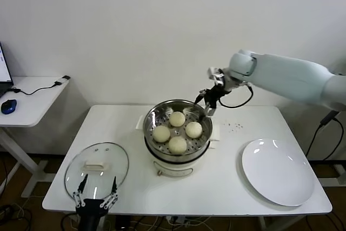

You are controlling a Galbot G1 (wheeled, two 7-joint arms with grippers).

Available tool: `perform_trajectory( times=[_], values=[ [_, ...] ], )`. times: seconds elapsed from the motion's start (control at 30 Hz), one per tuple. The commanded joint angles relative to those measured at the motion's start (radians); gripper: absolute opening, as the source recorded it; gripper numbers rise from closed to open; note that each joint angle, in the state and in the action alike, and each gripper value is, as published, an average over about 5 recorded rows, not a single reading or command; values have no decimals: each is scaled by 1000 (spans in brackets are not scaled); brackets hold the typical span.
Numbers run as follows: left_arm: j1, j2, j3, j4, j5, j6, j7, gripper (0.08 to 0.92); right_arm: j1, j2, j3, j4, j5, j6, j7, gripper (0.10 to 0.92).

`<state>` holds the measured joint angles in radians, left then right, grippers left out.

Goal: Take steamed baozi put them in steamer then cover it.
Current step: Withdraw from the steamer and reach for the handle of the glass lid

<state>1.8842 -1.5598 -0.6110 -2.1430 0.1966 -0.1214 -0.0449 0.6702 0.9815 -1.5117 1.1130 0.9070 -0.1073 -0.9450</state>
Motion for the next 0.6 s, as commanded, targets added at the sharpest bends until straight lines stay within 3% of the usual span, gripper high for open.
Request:
perform_trajectory(
  times=[0.03,0.3,0.6],
  values=[
    [-19,0,-6,3,14,7,1,823,-156,-361,216,204,140,239,291,823],
    [-35,6,-17,-21,27,35,4,823,-744,-536,829,379,126,277,541,823],
    [-42,4,-43,-37,63,59,14,823,-1403,-492,1459,502,71,296,659,823]
  ],
)
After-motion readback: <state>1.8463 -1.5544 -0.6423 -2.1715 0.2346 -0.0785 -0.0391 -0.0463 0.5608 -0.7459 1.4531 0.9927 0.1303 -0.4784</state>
